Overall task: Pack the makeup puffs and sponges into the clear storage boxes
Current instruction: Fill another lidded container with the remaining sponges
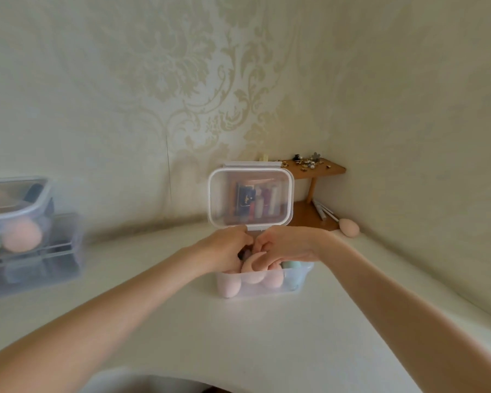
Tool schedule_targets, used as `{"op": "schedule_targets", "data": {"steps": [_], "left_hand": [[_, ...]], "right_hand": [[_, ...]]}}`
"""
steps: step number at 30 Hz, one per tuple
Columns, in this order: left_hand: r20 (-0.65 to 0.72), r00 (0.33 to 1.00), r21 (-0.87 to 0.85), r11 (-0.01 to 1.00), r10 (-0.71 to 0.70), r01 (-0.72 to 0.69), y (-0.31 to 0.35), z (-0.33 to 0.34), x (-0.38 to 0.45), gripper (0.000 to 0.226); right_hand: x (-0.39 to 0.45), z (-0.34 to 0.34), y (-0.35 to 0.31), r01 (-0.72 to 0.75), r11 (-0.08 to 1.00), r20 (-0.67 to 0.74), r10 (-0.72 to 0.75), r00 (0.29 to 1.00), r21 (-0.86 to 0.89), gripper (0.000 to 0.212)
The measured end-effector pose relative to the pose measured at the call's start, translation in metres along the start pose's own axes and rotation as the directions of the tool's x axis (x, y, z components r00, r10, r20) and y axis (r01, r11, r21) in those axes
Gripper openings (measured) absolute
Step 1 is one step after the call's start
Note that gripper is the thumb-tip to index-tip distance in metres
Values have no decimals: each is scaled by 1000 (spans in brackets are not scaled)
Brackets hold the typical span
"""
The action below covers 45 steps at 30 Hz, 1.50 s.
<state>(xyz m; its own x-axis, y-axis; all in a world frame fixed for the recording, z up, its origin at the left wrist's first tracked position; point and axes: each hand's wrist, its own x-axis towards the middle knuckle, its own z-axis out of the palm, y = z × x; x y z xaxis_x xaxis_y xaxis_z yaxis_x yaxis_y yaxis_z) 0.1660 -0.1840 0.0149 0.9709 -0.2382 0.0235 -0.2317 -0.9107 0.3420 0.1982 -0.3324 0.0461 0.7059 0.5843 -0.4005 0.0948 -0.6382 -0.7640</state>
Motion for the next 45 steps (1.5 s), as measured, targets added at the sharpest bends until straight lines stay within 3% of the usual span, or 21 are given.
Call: {"op": "schedule_targets", "data": {"steps": [2, 3, 5, 8, 10, 12, 15, 17, 19, 20, 22, 25, 27, 30, 33, 34, 36, 39, 41, 42, 45], "left_hand": [[11, 999, -92, 995, -31, 32, 1, -1, 0, 23], [5, 999, -48, 998, -38, 38, 2, -3, 0, 19], [-28, 999, 95, 995, -41, 44, 3, -2, 0, 12], [-25, 999, 170, 985, -26, 30, 7, -5, -1, 18], [88, 996, 121, 992, -31, 20, 7, -13, 0, 22], [196, 980, 20, 999, -29, 26, 5, -24, 1, 7], [199, 979, -24, 999, -35, 41, 5, -35, 3, 27], [102, 995, -43, 999, 5, -1, 5, -39, 5, 25], [48, 998, -115, 992, 48, -42, 6, -41, 8, 21], [46, 996, -141, 988, 75, -67, 8, -41, 8, 20], [85, 989, -140, 984, 118, -105, 12, -37, 10, 21], [170, 975, -76, 989, 140, -128, 16, -28, 11, 23], [192, 972, -59, 990, 135, -126, 14, -27, 13, 23], [220, 966, -34, 991, 133, -129, 12, -25, 16, 22], [231, 966, -12, 994, 113, -113, 15, -23, 18, 21], [219, 970, -13, 995, 101, -101, 16, -23, 19, 21], [202, 977, -19, 998, 66, -64, 20, -21, 20, 20], [217, 976, 12, 1000, 16, -19, 24, -17, 18, 24], [236, 972, 48, 999, 3, -14, 24, -17, 15, 25], [242, 970, 51, 999, 0, -13, 24, -17, 13, 23], [218, 976, 26, 999, 16, -22, 23, -14, 7, 23]], "right_hand": [[4, 11, -7, 47, 924, -69, -78, 995, -380, 23], [7, 14, -5, 152, 740, -29, -226, 974, -655, 25], [19, 25, -1, 136, 646, 23, -180, 983, -751, 26], [25, 31, -3, 5, 811, -144, -110, 984, -586, 21], [15, 22, -10, 31, 824, -43, -67, 997, -566, 26], [4, 10, -18, 16, 883, 64, 16, 998, -469, 18], [-11, -16, -21, 15, 973, 111, 10, 994, -228, 29], [-20, -38, -17, 91, 996, -67, -92, 994, -19, 20], [-16, -67, -5, 137, 984, -398, -82, 914, 112, 15], [-11, -80, 6, 77, 995, -539, -34, 842, 56, 16], [6, -103, 40, -299, 934, -703, 80, 707, -194, 20], [30, -115, 101, -557, 718, -714, 121, 690, -417, 36], [37, -112, 124, -588, 659, -726, 91, 681, -469, 42], [31, -106, 124, -627, 621, -806, -12, 592, -470, 36], [18, -109, 93, -408, 860, -858, -63, 509, -305, 22], [13, -110, 77, -277, 933, -850, -53, 524, -229, 18], [1, -109, 48, 8, 997, -767, -66, 638, -78, 34], [-26, -92, 16, 265, 958, -477, -185, 859, 106, 36], [-35, -75, 9, 268, 950, -87, -257, 962, 160, 21], [-36, -66, 9, 244, 958, 88, -259, 962, 152, 20], [-22, -48, 12, 144, 985, 320, -166, 933, 92, 20]]}}
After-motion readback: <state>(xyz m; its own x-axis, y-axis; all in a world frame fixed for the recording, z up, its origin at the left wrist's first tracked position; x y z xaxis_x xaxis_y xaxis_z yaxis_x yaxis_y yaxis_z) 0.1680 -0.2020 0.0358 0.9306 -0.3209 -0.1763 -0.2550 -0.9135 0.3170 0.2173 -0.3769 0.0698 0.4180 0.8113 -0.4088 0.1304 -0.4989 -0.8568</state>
